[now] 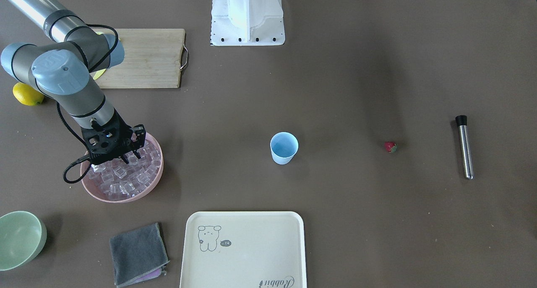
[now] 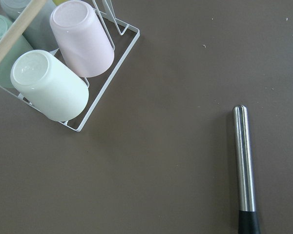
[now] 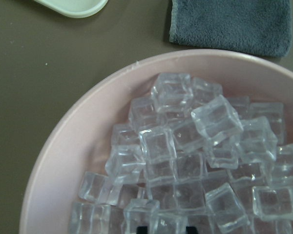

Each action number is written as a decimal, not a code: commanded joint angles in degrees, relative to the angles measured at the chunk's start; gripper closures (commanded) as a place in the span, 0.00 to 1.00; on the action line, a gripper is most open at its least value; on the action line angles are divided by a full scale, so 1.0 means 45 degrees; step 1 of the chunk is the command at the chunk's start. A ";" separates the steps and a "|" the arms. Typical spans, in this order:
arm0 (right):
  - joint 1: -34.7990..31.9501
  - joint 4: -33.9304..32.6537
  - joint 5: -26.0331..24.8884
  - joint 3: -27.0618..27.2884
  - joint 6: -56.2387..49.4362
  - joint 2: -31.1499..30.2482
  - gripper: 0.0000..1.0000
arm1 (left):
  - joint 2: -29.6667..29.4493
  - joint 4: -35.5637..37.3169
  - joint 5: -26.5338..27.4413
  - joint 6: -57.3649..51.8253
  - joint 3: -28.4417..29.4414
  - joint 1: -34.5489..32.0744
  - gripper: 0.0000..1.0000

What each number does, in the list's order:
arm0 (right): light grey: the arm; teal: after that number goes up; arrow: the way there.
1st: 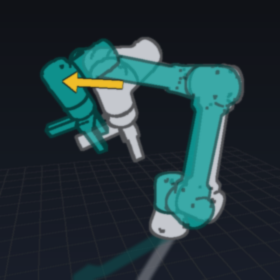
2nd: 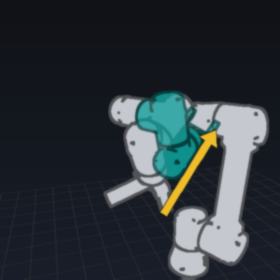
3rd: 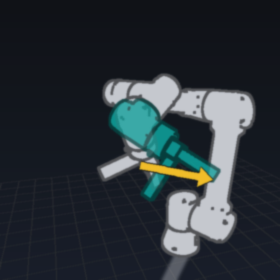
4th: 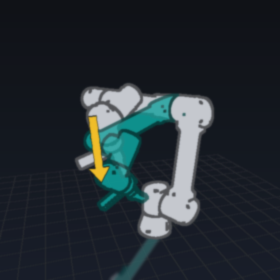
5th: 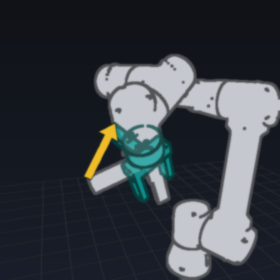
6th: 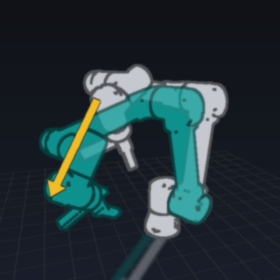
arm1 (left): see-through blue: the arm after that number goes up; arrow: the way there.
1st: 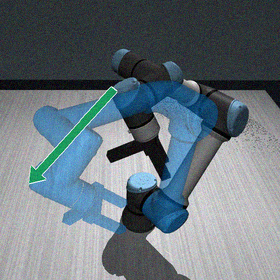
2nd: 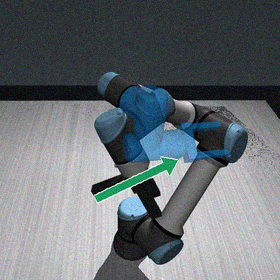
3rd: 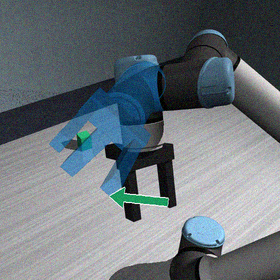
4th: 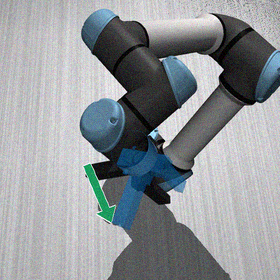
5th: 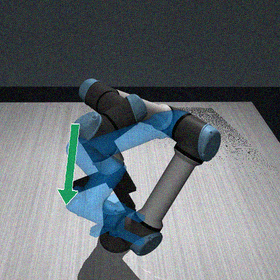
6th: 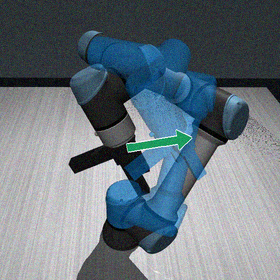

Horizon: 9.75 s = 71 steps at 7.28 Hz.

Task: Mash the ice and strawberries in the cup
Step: 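Close the right gripper on one clear ice cube in the bowl, then carry the ice cube with the right gripper over the light-blue cup, then open the right gripper to drop the ice cube into the cup, then move the right gripper back over the pink ice bowl, then lower the right gripper into the bowl and grasp another ice cube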

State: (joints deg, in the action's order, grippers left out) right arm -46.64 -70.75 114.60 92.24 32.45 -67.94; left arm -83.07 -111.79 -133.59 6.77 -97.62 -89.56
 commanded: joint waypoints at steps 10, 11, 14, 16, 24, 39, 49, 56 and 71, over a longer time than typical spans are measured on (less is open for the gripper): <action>0.1882 -0.3654 -0.1748 -0.2263 0.4970 0.7566 1.00 | 0.0004 -0.0118 0.0000 -0.0021 0.0170 0.0059 0.03; 0.2430 -0.3654 -0.2374 -0.2856 0.5654 0.8352 1.00 | 0.0004 -0.0118 0.0000 -0.0001 0.0190 0.0059 0.03; 0.3333 -0.2721 -0.3864 -0.4480 0.6052 0.9104 1.00 | -0.0015 -0.0098 0.0000 -0.0021 0.0229 0.0078 0.03; 0.3431 -0.2288 -0.3884 -0.4893 0.6032 0.8928 1.00 | -0.0016 -0.0118 0.0000 -0.0001 0.0249 0.0079 0.03; 0.2406 -0.2538 -0.2762 -0.4447 0.4811 0.8906 0.08 | -0.0133 -0.0099 0.0000 0.0018 0.0229 0.0098 0.03; -0.1708 -0.4572 0.0334 0.0965 0.4992 0.1289 0.01 | -0.0153 -0.0879 0.0000 0.0038 0.0268 0.0704 0.03; -0.0787 -0.3429 -0.0896 -0.0025 0.5407 0.0977 0.02 | -0.0055 -0.1114 0.0000 0.0019 0.0288 0.0723 0.03; -0.0826 -0.2794 -0.0779 0.0282 0.5212 0.0255 0.02 | -0.0113 -0.1114 0.0020 0.0038 0.0347 0.0723 0.03; -0.0455 -0.2794 -0.1404 0.0283 0.4977 0.0352 0.07 | -0.0094 -0.1446 0.0059 0.0018 0.0483 0.0743 0.03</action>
State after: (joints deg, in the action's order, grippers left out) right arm -48.75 -83.38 108.59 93.62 54.89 -66.22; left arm -83.44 -118.30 -133.29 6.84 -95.51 -86.24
